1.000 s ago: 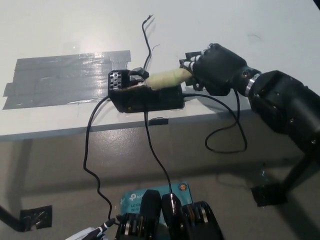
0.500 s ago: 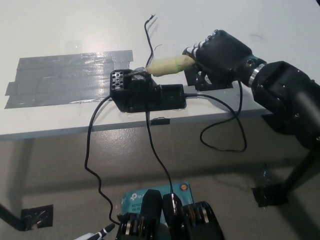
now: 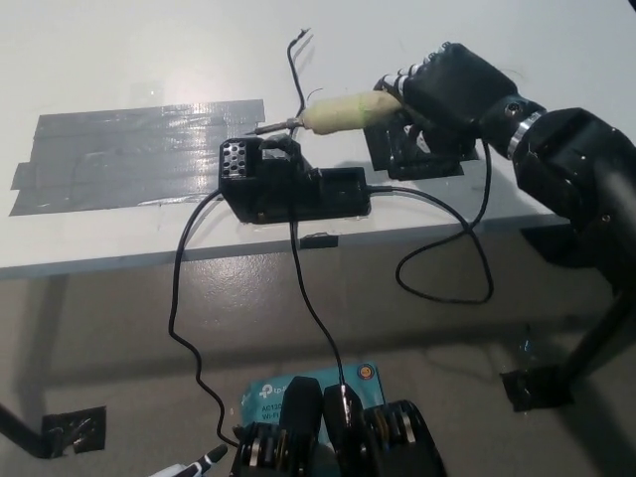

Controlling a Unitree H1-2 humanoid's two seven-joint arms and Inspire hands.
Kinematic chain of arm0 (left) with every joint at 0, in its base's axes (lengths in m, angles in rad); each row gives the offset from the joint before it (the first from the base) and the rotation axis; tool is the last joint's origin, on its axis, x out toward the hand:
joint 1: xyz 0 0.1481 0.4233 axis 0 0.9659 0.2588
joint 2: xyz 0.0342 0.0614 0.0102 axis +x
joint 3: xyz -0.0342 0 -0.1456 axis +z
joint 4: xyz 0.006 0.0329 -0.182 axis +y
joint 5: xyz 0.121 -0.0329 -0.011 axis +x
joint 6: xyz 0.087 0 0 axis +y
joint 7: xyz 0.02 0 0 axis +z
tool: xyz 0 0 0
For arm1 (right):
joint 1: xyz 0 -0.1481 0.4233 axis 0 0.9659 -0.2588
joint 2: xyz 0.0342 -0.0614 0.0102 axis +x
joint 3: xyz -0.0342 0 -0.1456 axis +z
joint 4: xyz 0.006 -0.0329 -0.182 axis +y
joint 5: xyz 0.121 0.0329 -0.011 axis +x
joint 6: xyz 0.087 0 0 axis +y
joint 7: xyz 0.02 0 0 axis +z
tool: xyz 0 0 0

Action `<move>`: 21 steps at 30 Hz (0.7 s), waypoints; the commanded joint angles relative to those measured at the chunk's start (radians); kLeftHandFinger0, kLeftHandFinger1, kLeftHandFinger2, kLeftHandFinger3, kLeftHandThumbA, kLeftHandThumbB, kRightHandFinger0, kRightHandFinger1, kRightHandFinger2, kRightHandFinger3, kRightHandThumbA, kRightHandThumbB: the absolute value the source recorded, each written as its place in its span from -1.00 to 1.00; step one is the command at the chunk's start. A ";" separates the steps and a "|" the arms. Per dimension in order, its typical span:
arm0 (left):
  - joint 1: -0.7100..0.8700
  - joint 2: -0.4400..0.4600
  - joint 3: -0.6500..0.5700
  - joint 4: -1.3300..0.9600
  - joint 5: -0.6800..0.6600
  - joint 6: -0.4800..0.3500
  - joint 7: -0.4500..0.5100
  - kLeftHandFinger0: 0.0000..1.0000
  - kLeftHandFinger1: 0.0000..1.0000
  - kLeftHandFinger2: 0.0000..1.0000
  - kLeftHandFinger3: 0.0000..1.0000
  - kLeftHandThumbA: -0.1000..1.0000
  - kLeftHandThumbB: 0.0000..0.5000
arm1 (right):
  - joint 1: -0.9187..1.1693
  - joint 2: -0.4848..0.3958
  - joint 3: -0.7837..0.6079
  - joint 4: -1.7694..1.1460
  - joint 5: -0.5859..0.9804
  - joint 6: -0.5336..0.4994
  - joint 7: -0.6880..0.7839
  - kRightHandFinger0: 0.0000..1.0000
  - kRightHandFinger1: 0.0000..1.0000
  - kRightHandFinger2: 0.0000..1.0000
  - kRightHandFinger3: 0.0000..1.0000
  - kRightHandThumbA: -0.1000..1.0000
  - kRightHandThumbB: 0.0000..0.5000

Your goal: The robot uses its right hand to grab and lift the soldering gun kept on the middle of the table and puts it in its base

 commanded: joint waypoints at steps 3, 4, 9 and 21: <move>0.002 0.016 0.013 -0.015 -0.012 0.009 -0.009 -1.00 -1.00 -0.73 -0.52 1.00 1.00 | -0.009 -0.046 -0.034 -0.050 0.026 0.045 0.026 -1.00 -0.56 0.07 -0.67 -1.00 -1.00; 0.000 0.017 0.013 -0.016 -0.011 0.007 -0.010 -1.00 -1.00 -0.73 -0.51 1.00 1.00 | -0.007 -0.050 -0.034 -0.051 0.020 0.051 0.031 -1.00 -0.62 0.03 -0.69 -1.00 -1.00; 0.002 0.019 0.007 -0.028 0.000 0.012 -0.005 -1.00 -1.00 -0.67 -0.49 1.00 1.00 | 0.016 -0.065 -0.032 -0.077 0.014 0.060 0.060 -1.00 -0.86 -0.26 -0.23 -1.00 -0.99; -0.009 0.021 0.005 -0.026 -0.001 0.012 -0.012 -1.00 -0.99 -0.67 -0.50 1.00 1.00 | 0.042 -0.074 -0.028 -0.098 -0.003 0.079 0.072 -1.00 -0.81 -0.11 -0.64 -1.00 -1.00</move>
